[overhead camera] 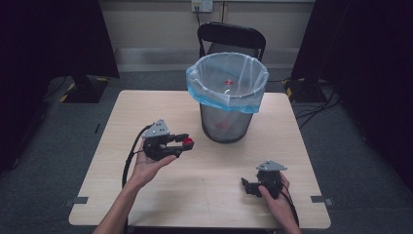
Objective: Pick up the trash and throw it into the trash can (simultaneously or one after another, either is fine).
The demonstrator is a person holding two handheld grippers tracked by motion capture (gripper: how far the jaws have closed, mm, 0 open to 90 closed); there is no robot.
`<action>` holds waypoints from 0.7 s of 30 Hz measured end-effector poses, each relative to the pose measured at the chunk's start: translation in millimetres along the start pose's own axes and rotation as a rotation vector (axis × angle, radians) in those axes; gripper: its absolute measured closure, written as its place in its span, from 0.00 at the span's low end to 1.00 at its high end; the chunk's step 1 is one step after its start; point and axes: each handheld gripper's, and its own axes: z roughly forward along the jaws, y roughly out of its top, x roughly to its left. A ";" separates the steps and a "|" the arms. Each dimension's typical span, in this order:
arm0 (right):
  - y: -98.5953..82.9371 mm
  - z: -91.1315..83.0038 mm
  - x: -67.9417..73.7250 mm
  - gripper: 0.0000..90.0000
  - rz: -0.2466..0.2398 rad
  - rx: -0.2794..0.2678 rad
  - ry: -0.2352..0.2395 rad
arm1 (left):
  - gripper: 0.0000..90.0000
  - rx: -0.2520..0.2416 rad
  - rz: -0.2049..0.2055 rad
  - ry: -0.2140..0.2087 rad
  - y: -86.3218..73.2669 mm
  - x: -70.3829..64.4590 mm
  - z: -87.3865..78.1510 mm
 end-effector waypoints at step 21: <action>0.0 0.0 0.0 0.13 0.000 0.000 0.000 | 0.66 -0.120 0.019 -0.004 46.9 3.4 -17.2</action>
